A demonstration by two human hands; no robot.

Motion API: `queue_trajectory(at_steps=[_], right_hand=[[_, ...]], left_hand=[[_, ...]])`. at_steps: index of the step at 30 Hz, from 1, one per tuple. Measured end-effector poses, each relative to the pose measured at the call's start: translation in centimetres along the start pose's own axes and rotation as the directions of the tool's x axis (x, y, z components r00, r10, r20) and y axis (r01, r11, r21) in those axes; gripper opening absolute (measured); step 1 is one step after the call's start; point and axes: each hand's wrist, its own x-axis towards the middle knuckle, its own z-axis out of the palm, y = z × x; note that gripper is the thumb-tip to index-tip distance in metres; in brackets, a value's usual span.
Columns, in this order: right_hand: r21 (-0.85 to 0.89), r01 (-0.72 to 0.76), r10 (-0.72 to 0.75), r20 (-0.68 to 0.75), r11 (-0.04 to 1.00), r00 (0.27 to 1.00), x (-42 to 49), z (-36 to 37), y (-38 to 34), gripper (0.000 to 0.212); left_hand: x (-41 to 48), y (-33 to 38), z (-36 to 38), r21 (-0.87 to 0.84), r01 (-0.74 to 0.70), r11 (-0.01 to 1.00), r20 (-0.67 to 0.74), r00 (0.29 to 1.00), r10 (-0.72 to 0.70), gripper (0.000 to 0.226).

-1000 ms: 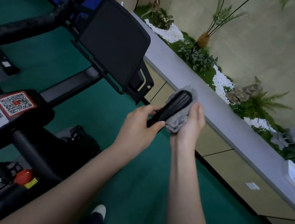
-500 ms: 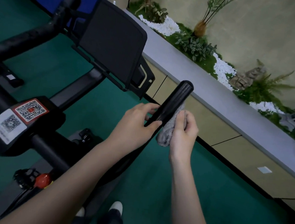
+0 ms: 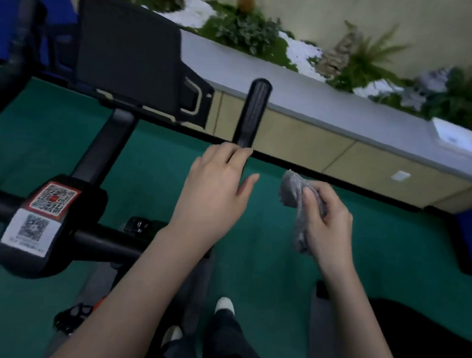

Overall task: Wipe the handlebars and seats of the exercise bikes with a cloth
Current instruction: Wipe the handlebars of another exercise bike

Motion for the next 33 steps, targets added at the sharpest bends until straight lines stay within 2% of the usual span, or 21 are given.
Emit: queue_trajectory(at_steps=[5, 11, 15, 18, 26, 33], right_hand=[[-0.043, -0.117, 0.116, -0.044, 0.992, 0.992, -3.5, -1.8, 1.3, 0.014], [-0.054, -0.192, 0.184, -0.122, 0.98, 0.975, -6.2, -4.4, 3.2, 0.02], [-0.035, -0.248, 0.241, -0.141, 0.968, 0.96, -7.5, -6.4, 5.4, 0.017], [-0.01, -0.268, 0.262, -0.174, 0.963, 0.949, -8.3, -8.8, 7.3, 0.022], [-0.016, -0.329, 0.322, -0.169, 0.944, 0.931, -9.7, -17.1, 13.6, 0.013], [-0.035, -0.394, 0.387, -0.122, 0.919, 0.914, -10.5, -22.9, 19.7, 0.026]], left_hand=[[-0.7, 1.8, 1.1, 0.028, -0.173, 0.984, 0.1, 0.98, 0.17, 0.04], [-2.1, 3.9, 3.6, 0.059, -0.281, 0.958, 0.231, 0.937, 0.261, 0.041], [-2.8, 5.2, 6.1, 0.078, -0.287, 0.955, 0.323, 0.913, 0.248, 0.043], [-3.2, 6.7, 8.6, 0.082, -0.287, 0.954, 0.383, 0.893, 0.235, 0.045], [-5.1, 12.6, 16.5, 0.112, -0.231, 0.966, 0.485, 0.861, 0.15, 0.048], [-7.1, 17.3, 24.0, 0.126, -0.195, 0.973, 0.54, 0.836, 0.098, 0.056]])
